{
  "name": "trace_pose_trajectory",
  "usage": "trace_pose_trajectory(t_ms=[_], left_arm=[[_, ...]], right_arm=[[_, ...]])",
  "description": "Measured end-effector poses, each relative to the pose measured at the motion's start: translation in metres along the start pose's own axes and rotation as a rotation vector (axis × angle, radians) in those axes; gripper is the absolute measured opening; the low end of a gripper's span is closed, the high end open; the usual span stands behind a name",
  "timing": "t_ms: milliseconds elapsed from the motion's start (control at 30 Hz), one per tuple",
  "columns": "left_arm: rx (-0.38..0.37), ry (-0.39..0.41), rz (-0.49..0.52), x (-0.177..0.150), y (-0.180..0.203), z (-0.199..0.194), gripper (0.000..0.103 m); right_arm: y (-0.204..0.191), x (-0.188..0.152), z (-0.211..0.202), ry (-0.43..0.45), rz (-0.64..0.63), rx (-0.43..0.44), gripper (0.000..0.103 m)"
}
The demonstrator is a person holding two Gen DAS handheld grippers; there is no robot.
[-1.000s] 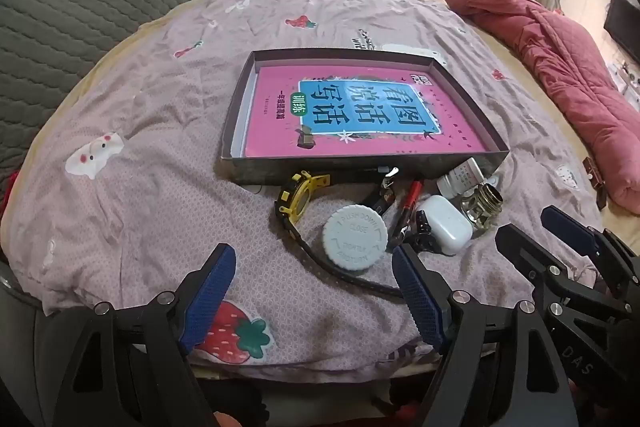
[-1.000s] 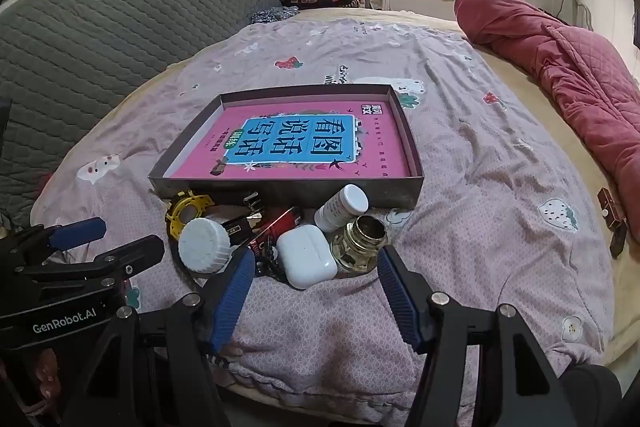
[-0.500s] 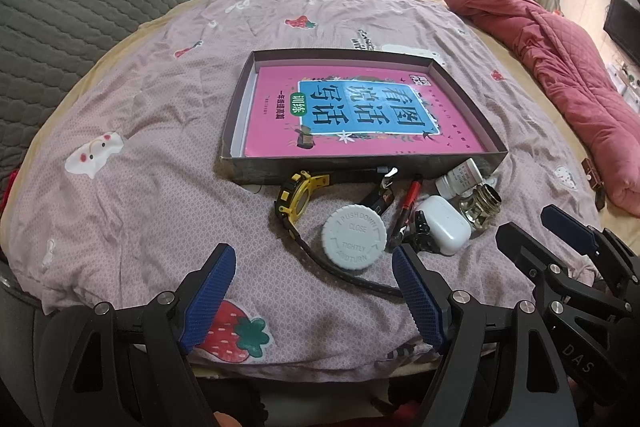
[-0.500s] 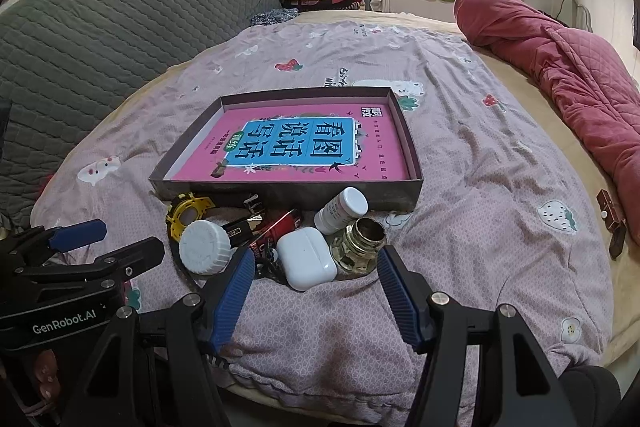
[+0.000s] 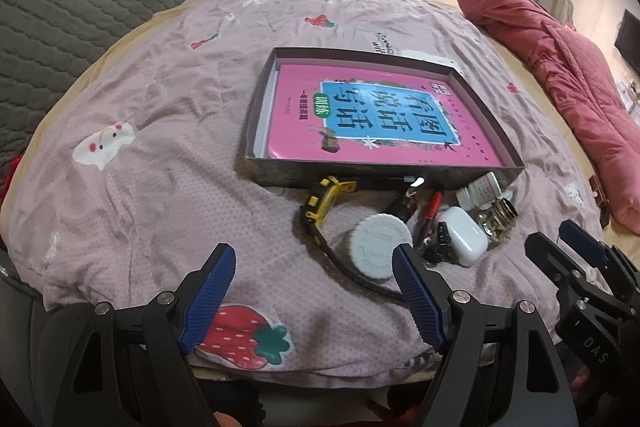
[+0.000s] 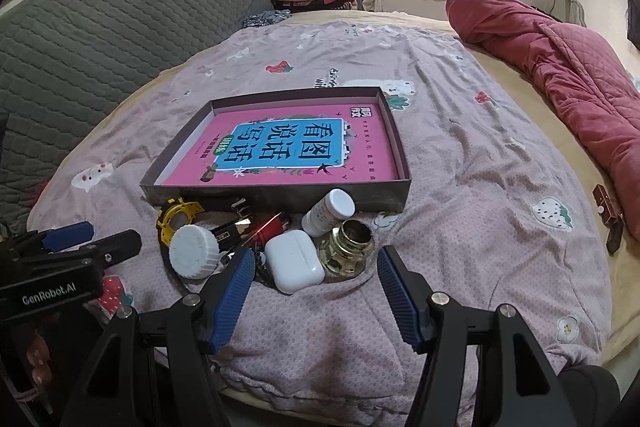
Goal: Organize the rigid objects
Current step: 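Move the left tool toward the yellow watch while the right tool approaches the brass fitting, then close the left tool on the yellow watch while the right tool grasps the brass fitting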
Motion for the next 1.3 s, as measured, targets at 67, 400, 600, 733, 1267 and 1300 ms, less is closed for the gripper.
trace_pose_trajectory(t_ms=[67, 400, 600, 733, 1267, 1300], left_arm=[[0.001, -0.001, -0.003, 0.000, -0.002, 0.001, 0.081], [-0.014, -0.021, -0.008, -0.001, -0.007, 0.012, 0.081], [-0.020, -0.035, -0.047, 0.010, -0.023, 0.028, 0.081], [-0.030, -0.062, -0.052, 0.017, -0.027, 0.041, 0.081], [-0.081, -0.157, -0.083, 0.031, -0.030, 0.078, 0.081], [-0.083, -0.159, -0.083, 0.031, -0.030, 0.079, 0.081]], right_arm=[[0.003, 0.001, 0.001, 0.010, 0.003, -0.007, 0.063], [0.012, 0.002, 0.006, 0.020, 0.010, -0.026, 0.063], [0.014, 0.004, 0.012, 0.016, 0.012, -0.021, 0.063], [0.014, 0.004, 0.018, 0.014, 0.017, -0.010, 0.063], [0.018, 0.015, 0.040, 0.019, -0.019, -0.004, 0.063], [0.018, 0.016, 0.042, 0.015, -0.016, 0.001, 0.063]])
Point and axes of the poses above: each gripper's, at about its wrist camera, not at the fingertips, and z roughly the way its jaws point, y to its right, x to its top, the point moved 4 cm from there along z, roughly the way its jaws point, and after that the axes turned 10 degrees about -x, right-handed, at the moved point
